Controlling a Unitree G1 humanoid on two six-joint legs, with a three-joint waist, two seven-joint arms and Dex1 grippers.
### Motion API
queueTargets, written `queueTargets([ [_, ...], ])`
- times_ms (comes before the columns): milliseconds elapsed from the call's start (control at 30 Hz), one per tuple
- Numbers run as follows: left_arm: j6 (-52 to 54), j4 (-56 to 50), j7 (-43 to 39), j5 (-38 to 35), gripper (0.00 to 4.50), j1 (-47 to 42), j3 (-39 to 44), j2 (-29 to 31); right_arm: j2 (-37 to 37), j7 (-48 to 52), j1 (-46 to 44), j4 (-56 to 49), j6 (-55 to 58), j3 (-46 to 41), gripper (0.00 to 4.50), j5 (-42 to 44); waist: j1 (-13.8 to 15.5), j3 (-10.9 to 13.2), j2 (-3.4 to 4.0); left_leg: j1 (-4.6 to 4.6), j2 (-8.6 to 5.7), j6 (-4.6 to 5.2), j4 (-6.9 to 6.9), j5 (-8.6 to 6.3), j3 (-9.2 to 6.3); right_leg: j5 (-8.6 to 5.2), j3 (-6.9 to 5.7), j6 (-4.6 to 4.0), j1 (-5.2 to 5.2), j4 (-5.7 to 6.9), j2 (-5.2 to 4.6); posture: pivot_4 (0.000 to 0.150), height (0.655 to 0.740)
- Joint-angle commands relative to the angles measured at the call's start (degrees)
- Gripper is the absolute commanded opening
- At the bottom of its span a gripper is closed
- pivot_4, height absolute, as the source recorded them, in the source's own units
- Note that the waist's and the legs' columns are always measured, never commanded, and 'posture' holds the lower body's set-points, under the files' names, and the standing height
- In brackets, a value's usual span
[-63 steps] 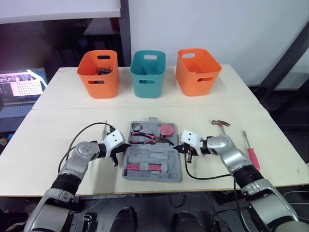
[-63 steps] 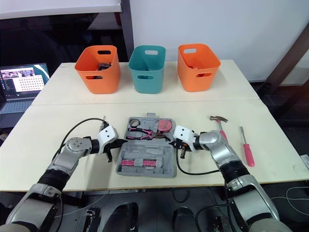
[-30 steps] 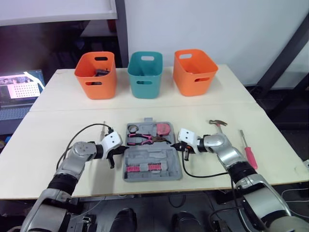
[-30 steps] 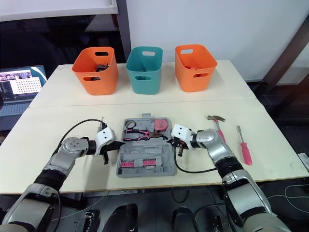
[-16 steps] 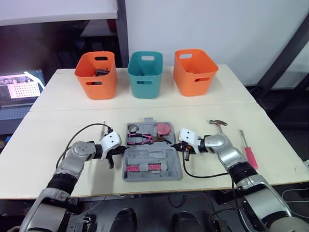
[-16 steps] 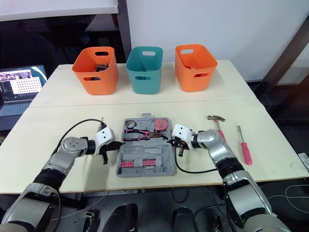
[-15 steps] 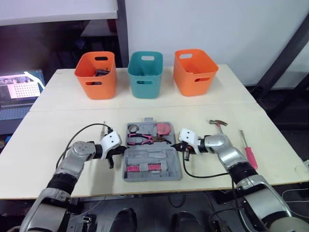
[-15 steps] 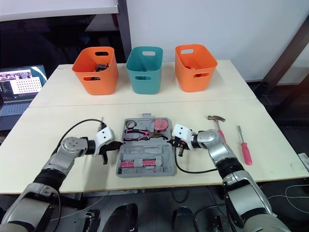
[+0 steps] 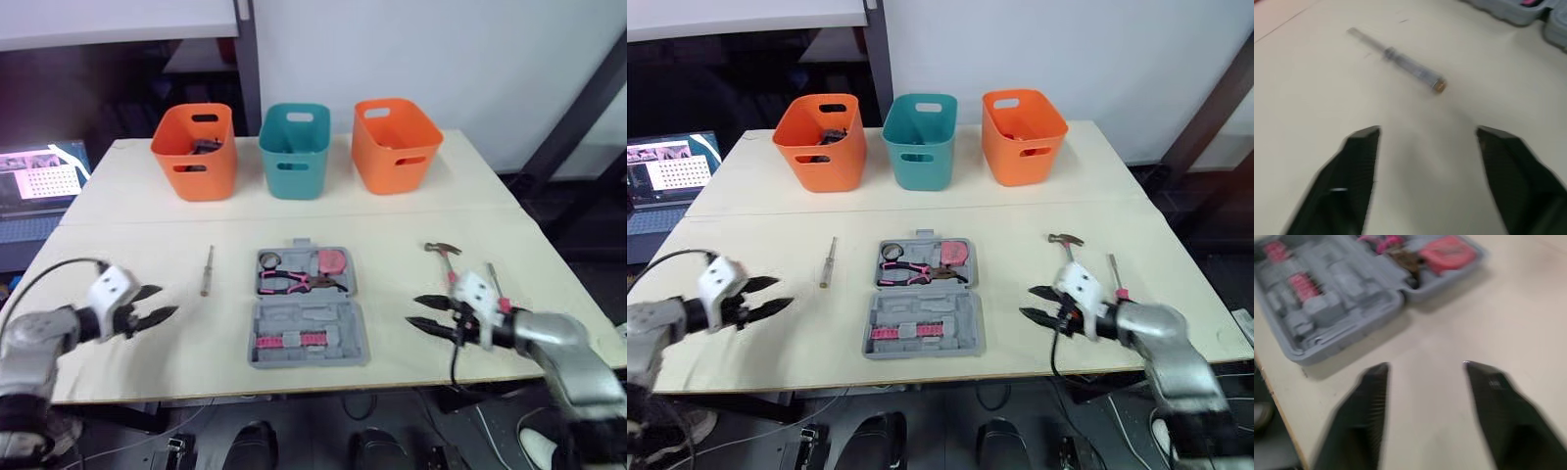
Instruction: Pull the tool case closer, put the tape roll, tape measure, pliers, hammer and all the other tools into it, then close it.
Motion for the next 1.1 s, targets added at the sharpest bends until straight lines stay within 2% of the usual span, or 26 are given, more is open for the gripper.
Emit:
queueTargets([
  [33,-2.7,0.3,0.0,-4.0,4.5,2.7,7.0,1.4,1.7,-3.9,5.2,-5.6,0.5,-9.7,4.43,5.2,0.3,0.0,0.0,0.0,0.0,0.0,0.04,0.0,0.0,-0.06,-0.01,-0.12,0.01,-0.05,0.0,0.15,0.74],
  [233,-4.5,3.3,-0.1,-5.6,4.5,6.3,11.5,1.6,3.6,-6.2,13.2,-7.1,-0.1,-18.0,4.48,9.3,1.1,0.0,-0.02,0.04,0.01,-0.13,0.05,-0.09,0.15,-0.05,0.02,-0.22,-0.15,-0.25,-0.1,0.15,0.74],
  [433,-3.1,2.5,0.4,-6.2,4.5,5.6,11.6,1.3,3.4,-9.0,11.8,-8.1,1.9,-17.0,4.48,11.2,1.0,0.0,-0.02,0.04,0.03,-0.12,0.05,-0.08,0.15,-0.04,0.02,-0.25,-0.18,-0.24,-0.1,0.15,0.74],
  [600,1.2,-1.0,0.8,-7.8,4.5,5.5,10.9,0.5,1.7,-11.6,7.1,-10.4,8.4,-13.7,4.48,13.0,0.9,0.0,0.02,0.03,0.04,-0.02,0.03,-0.01,0.16,-0.04,0.02,-0.26,-0.2,-0.2,-0.09,0.15,0.74],
  [633,3.2,-3.2,0.9,-8.7,4.5,6.1,10.8,0.0,1.0,-11.7,6.0,-11.5,9.0,-12.3,4.48,12.8,0.2,0.0,0.14,-0.08,-0.1,0.0,-0.05,0.0,-0.04,-0.04,-0.1,-0.24,0.21,-0.18,-0.16,0.15,0.74],
  [700,6.8,-7.8,0.9,-10.2,4.5,7.5,10.4,-1.0,-0.5,-11.8,3.6,-13.3,12.2,-9.6,4.48,13.2,-1.1,0.1,0.33,-0.25,-1.46,0.39,-0.04,0.24,-2.38,-0.4,-1.7,0.33,1.04,0.02,-0.95,0.15,0.74],
  [767,8.3,-12.2,2.1,-10.2,4.5,8.8,9.9,-2.0,-1.6,-13.6,0.1,-14.1,18.9,-7.7,4.48,15.4,-1.4,0.1,0.42,-0.22,-2.88,0.42,0.01,0.27,-4.74,-1.1,-1.79,0.75,1.2,0.22,-0.92,0.15,0.74],
  [833,10.5,-16.8,4.4,-10.4,4.5,9.6,9.6,-3.2,-3.8,-12.8,-3.1,-16.5,22.6,-5.1,4.48,17.2,-0.4,0.2,0.41,-0.22,-2.71,0.4,-0.05,0.26,-4.49,-1.1,-1.71,0.29,1.09,0.41,-0.89,0.15,0.74],
  [900,12.4,-19.9,8.0,-9.1,4.5,9.8,9.1,-4.1,-6.0,-12.1,-6.2,-18.2,26.0,-3.3,4.48,19.0,0.0,0.2,0.42,-0.24,-2.66,0.38,-0.01,0.27,-4.39,-1.15,-1.66,0.19,1.08,0.78,-0.9,0.15,0.74],
  [1100,27.0,-30.7,20.2,-8.2,4.5,8.9,5.6,-6.8,-12.2,-8.6,-14.6,-21.2,31.6,1.3,4.48,22.2,0.9,0.2,0.41,-0.25,-2.58,0.36,0.03,0.26,-4.14,-1.24,-1.52,0.02,1.03,0.67,-0.91,0.15,0.74],
])
